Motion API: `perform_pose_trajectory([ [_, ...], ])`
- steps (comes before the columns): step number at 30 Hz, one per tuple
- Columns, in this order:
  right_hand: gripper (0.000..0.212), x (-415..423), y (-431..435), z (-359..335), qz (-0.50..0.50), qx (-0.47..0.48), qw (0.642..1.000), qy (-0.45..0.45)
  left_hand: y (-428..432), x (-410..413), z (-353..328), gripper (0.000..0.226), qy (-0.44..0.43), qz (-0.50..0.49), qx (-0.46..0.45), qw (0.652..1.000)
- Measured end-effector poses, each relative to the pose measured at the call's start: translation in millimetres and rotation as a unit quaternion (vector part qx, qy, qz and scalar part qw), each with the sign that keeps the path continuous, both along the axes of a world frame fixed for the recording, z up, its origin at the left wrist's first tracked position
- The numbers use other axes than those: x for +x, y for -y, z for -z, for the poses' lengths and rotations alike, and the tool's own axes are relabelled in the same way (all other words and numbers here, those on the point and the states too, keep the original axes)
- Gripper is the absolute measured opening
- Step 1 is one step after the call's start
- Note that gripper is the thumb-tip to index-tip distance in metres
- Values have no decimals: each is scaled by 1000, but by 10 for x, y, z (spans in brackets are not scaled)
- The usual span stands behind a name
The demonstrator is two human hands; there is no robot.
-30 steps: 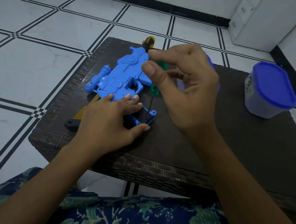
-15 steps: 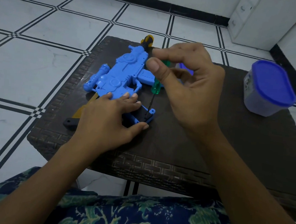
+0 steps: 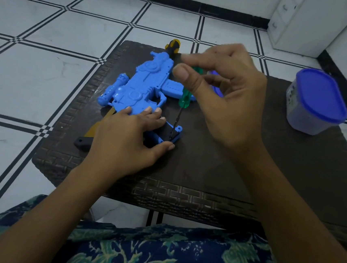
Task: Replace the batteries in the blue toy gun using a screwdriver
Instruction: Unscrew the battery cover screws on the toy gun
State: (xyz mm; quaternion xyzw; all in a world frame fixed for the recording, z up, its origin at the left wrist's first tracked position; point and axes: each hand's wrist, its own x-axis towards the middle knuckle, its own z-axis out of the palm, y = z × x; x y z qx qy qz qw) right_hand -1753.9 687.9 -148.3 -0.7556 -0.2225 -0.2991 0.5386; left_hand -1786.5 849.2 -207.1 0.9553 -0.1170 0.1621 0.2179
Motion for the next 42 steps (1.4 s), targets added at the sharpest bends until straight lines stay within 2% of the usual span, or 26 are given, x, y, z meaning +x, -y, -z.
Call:
perform_pose_trajectory([
  [3, 16, 10, 0, 12, -1, -8, 1000, 21, 0, -4, 4, 58, 4, 0, -10, 1000],
  [11, 21, -25, -21, 41, -46, -21, 999, -1, 17, -20, 0, 52, 31, 3, -24, 999],
  [22, 15, -17, -5, -3, -11, -74, 996, 42, 0, 2, 21, 56, 4, 8, -15, 1000],
  [26, 16, -51, -27, 25, -22, -63, 997, 34, -1, -6, 22, 54, 23, 9, -25, 999],
  [30, 21, -22, -41, 32, 11, -58, 997, 44, 8, -12, 15, 53, 24, 8, -24, 999],
  [33, 19, -31, -29, 21, -10, -29, 999, 20, 7, -11, 18, 55, 12, 8, -24, 1000],
  [42, 20, -56, -28, 53, -25, -34, 999, 20, 20, -20, 7, 53, 28, 6, -21, 999],
])
